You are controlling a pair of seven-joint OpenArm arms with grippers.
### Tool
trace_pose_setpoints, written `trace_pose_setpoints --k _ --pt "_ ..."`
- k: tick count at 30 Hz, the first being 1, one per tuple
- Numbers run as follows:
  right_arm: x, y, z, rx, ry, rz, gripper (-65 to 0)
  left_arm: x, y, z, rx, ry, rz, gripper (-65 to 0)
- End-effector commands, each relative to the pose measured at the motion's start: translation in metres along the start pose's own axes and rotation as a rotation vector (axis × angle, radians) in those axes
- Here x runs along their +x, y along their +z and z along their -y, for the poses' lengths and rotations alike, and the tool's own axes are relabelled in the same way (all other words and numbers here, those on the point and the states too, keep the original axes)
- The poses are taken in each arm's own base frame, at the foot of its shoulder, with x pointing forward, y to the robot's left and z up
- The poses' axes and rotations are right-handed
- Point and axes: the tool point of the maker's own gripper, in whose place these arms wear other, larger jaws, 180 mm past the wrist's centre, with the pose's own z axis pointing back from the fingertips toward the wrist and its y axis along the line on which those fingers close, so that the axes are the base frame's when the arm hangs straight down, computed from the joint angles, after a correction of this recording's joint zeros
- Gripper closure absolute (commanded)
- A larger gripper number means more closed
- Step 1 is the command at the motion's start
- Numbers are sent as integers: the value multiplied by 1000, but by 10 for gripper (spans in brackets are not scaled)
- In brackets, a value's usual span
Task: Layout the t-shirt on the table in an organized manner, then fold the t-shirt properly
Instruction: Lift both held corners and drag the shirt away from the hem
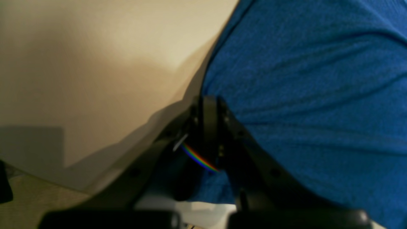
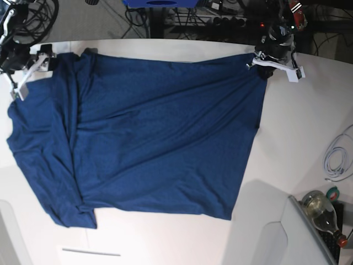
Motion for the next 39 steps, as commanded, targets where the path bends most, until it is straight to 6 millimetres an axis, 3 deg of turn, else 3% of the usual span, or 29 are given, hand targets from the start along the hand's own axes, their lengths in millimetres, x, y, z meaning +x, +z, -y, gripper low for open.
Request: trace_pose_setpoints --k 1,11,13,17,20,26,39 --pt "6 2 -2 3 15 21 -432 9 2 -3 6 -14 23 0" --pt "-11 -21 -7 67 -41 -49 -411 5 5 -6 11 -17 15 0" --pt "-14 -21 -7 68 -42 -60 -321 5 5 -6 11 -17 15 0" --pt "-21 -13 -1 43 -36 -94 0 7 5 -7 12 -22 18 0" --pt "-25 8 9 -19 -24 -100 -27 7 8 -14 23 -38 11 0" --pt "-28 44 26 -126 -9 -149 -2 27 24 -6 9 -84 67 0" --pt "-54 38 9 -90 -21 -222 -2 17 33 -4 9 -108 -11 0"
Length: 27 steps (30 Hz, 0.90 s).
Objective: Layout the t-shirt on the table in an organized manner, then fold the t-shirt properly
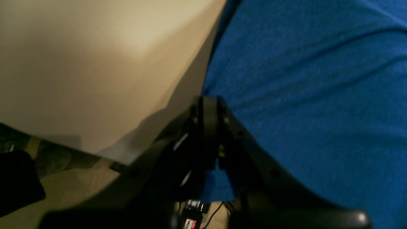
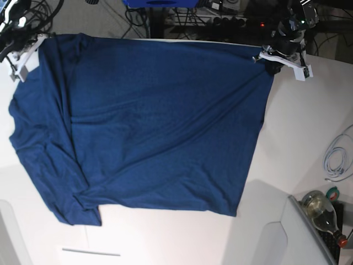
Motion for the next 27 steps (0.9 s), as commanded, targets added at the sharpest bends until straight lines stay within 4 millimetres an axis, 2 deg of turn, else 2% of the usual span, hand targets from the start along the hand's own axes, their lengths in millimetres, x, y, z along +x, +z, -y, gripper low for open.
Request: trace_pose_setpoints --k 1,8,12,15,18,25,27 --pt "-3 5 7 -24 10 -6 -2 2 7 -3 2 -9 15 0" --pt "-2 6 7 -25 10 -4 -2 -5 10 -10 39 -78 -11 0" --pt "7 8 8 -28 13 17 -2 10 14 3 41 -123 32 0" --pt "25 11 7 -26 17 57 -2 25 17 11 44 -160 69 0" --pt "43 15 7 -28 21 97 -2 31 13 18 36 -167 22 0" --pt "86 24 3 -13 26 188 -2 57 2 38 9 -170 -4 0" --pt "101 28 11 -18 5 208 -2 64 -4 44 -1 -164 -7 0"
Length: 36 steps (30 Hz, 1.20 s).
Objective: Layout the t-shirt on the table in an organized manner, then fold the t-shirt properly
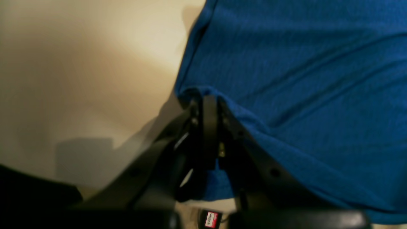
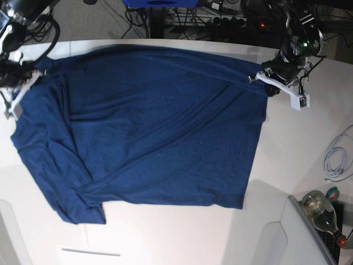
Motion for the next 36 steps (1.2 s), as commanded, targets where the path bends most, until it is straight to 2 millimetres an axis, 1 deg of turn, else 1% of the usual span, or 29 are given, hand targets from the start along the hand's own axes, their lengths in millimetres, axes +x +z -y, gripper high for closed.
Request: trace_pose_setpoints --k 1,3,4,7,8,10,13,16,20,25,26,27,30,34,36 --pt "11 5 12 -27 -11 15 -2 13 -1 2 -7 -1 34 0" --pt "23 -4 8 4 -8 4 -2 17 -10 5 -16 13 31 0" --pt "27 -7 10 11 -10 -10 -2 17 -15 5 -19 19 25 0" --pt "34 -23 1 62 -19 -49 -2 17 -27 8 -33 42 9 0" --pt "39 -28 -2 76 -26 -41 -2 18 -32 10 -39 51 4 0" --pt "48 -34 -4 87 -31 -30 -2 13 -41 12 -47 68 -19 0" --pt "59 -40 -13 106 -9 -10 -2 9 -52 14 -58 88 -42 0" --pt "66 -41 -17 112 8 -1 -2 11 -59 17 -67 102 -49 0" --pt "72 -41 -25 113 53 0 -2 20 -62 20 -73 105 -34 0" --pt "76 -44 -36 120 104 -7 -2 22 -63 9 -20 155 -33 0" --pt "78 -43 -34 109 121 -4 -2 23 -62 9 -19 154 -32 0" --pt "80 -44 -35 107 141 -2 -2 24 -62 7 -16 151 -30 0" --pt "89 -46 -45 114 184 21 -2 25 -62 3 -7 154 -27 0" --pt "94 -43 -38 97 194 28 -2 32 -60 -9 33 174 14 0" --pt "101 -40 -37 94 196 42 -2 38 -60 -12 51 181 55 0"
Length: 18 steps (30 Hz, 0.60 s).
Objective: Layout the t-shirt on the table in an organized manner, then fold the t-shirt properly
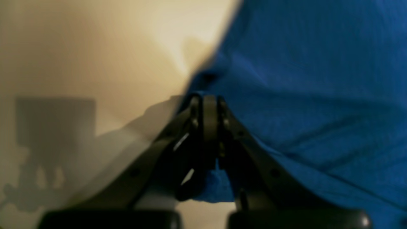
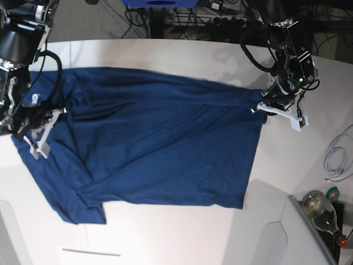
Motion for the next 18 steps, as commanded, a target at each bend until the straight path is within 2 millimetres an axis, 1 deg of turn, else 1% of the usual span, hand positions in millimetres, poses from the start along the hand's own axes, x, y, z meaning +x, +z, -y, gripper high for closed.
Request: trace_pose_setpoints --k 1,3,4,5,7,10,13,16,18 --pt "18 9 7 -16 7 46 -2 12 1 2 -5 -3 37 0" --pt "20 7 8 -7 -1 39 -2 7 -4 2 -5 5 18 0" --pt "17 5 12 -7 -9 25 -2 3 -6 1 -4 9 7 0" --pt "15 1 12 2 -18 16 -2 4 -9 3 -9 14 5 0" --pt "17 -3 12 14 -29 25 -2 0 -13 5 -12 22 -10 0" --pt "14 -11 11 35 -49 17 -2 -5 -17 5 -14 30 -28 0" --pt "18 -12 10 40 -52 21 -2 -4 -18 6 -15 31 -25 0" --pt "28 -14 1 41 2 29 -2 3 -20 10 -22 34 -15 0" --pt "30 -15 -2 43 20 29 -2 6 -20 11 -25 34 -9 0"
